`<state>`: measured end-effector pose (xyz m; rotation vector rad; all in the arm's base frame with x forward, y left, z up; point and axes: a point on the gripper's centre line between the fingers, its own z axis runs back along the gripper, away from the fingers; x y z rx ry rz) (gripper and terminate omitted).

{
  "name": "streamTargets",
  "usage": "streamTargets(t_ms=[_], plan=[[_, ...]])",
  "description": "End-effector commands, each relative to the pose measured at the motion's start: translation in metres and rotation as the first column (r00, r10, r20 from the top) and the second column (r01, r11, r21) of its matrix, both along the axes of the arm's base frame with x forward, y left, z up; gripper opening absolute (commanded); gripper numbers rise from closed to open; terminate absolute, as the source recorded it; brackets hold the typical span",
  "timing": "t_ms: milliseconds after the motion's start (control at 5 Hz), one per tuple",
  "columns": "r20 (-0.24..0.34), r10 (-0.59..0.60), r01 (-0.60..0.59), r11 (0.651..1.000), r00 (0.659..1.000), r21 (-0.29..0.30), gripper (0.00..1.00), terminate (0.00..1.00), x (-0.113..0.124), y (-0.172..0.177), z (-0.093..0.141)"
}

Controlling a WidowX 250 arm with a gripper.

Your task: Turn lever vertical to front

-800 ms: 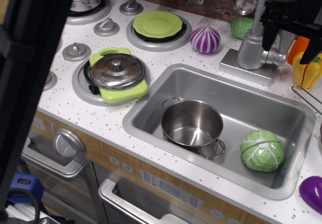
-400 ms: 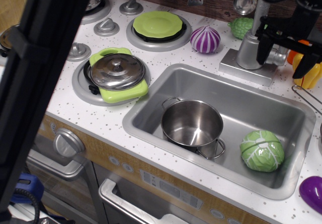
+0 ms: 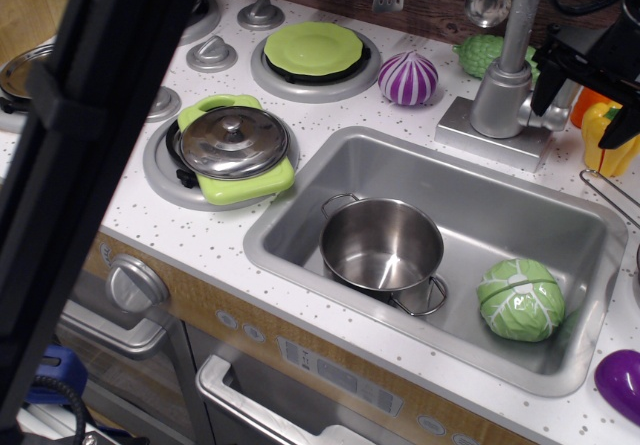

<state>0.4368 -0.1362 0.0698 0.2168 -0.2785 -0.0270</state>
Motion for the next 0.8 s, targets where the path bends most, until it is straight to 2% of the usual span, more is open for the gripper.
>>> streamTargets(t_ms=[0,600], plan=[[0.135,-0.015,0.020,0.999,0.991,-0.029,1.00,0.00,0.016,-0.003,0.051],[0.161,-0.064,0.068,0.997,0.985,-0.020,1.00,0.00,0.043,0.016,0.049]])
